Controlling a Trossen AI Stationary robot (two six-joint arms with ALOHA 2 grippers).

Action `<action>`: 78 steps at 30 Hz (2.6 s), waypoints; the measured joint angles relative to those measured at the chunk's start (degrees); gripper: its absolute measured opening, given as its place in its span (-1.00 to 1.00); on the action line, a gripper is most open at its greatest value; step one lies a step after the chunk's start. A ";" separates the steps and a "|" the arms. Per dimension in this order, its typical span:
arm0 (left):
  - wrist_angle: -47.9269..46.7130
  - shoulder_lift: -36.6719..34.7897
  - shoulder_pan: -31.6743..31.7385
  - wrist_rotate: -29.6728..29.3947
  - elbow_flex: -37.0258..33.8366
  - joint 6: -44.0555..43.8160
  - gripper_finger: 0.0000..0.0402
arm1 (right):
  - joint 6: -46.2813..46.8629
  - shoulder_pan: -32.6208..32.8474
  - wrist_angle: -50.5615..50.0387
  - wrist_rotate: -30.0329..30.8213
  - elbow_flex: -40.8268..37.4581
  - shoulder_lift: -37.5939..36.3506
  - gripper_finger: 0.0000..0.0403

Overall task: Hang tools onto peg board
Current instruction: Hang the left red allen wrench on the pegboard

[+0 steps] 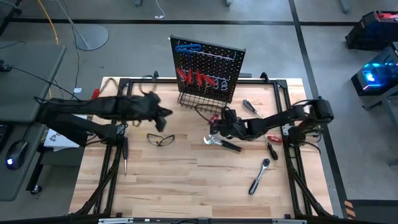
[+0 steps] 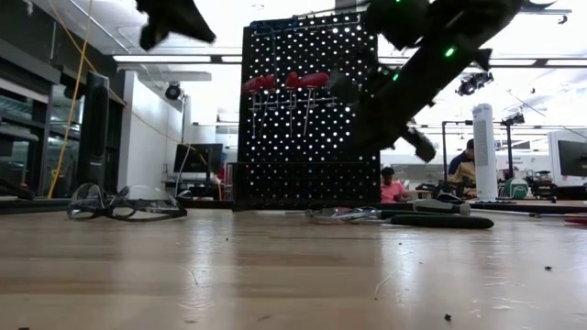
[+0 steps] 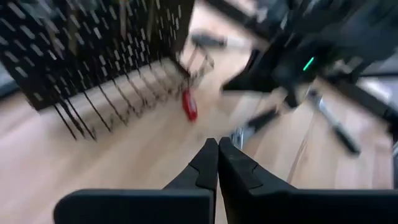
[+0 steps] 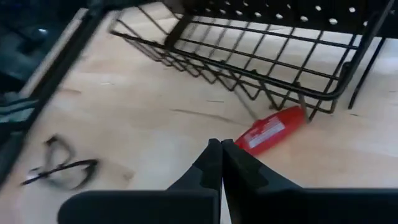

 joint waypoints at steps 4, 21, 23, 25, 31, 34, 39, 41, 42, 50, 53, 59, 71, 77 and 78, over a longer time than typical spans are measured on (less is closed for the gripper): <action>-0.89 -5.36 0.04 -2.46 0.00 -0.24 -1.00 | -0.31 -0.85 1.43 0.24 3.18 5.99 -1.00; -3.68 -10.73 0.07 -5.17 -0.02 -1.29 -1.00 | 0.12 -5.19 -1.90 1.27 8.54 16.72 -1.00; -4.73 -10.62 0.07 -5.16 -0.04 -1.25 -1.00 | -0.42 -5.54 -3.24 0.24 8.53 16.73 -1.00; -4.92 -10.44 0.07 -5.23 -0.04 -1.25 -1.00 | -0.71 -5.74 -4.44 -1.64 8.55 16.67 -1.00; -5.39 -10.23 0.07 -7.48 -0.04 -0.25 -1.00 | -2.01 -2.19 -5.74 -7.27 8.61 16.37 -1.00; -5.31 -10.23 0.57 -7.80 -0.04 0.62 -1.00 | -1.70 1.16 -5.73 -10.29 8.66 16.29 -1.00; -5.29 -10.23 0.66 -9.40 -0.04 0.85 -1.00 | -1.77 7.89 -7.97 -14.89 8.37 15.59 -1.00; -5.31 -10.23 0.66 -10.10 -0.04 0.85 -1.00 | -1.55 9.66 -10.59 -16.14 8.36 14.36 -1.00; -5.31 -10.23 0.64 -10.33 -0.04 0.83 -1.00 | -1.53 10.40 -11.91 -16.36 8.30 13.81 -1.00; -5.12 -8.61 0.77 -10.16 -0.02 -0.38 -1.00 | -5.66 11.97 -15.14 -15.36 8.22 5.75 -1.00; -5.23 -6.33 0.77 -10.09 -0.02 -1.61 -1.00 | -10.02 11.22 -15.18 -14.90 8.23 1.25 -1.00; -4.39 1.39 0.72 -6.79 -0.02 -1.94 -1.00 | -9.57 7.12 -15.90 -20.20 8.31 -5.67 -1.00; 1.59 13.42 -0.82 6.53 -0.04 -0.40 -1.00 | -41.47 2.57 -23.96 -37.82 8.35 -5.61 -0.63; 4.49 10.69 -1.31 6.55 -0.04 -1.36 -1.00 | -54.10 0.01 -28.75 -30.01 8.40 -3.36 0.03; 4.65 9.90 -1.44 6.22 -0.04 -2.04 -1.00 | -54.35 -0.81 -28.86 -30.64 8.40 -2.54 0.10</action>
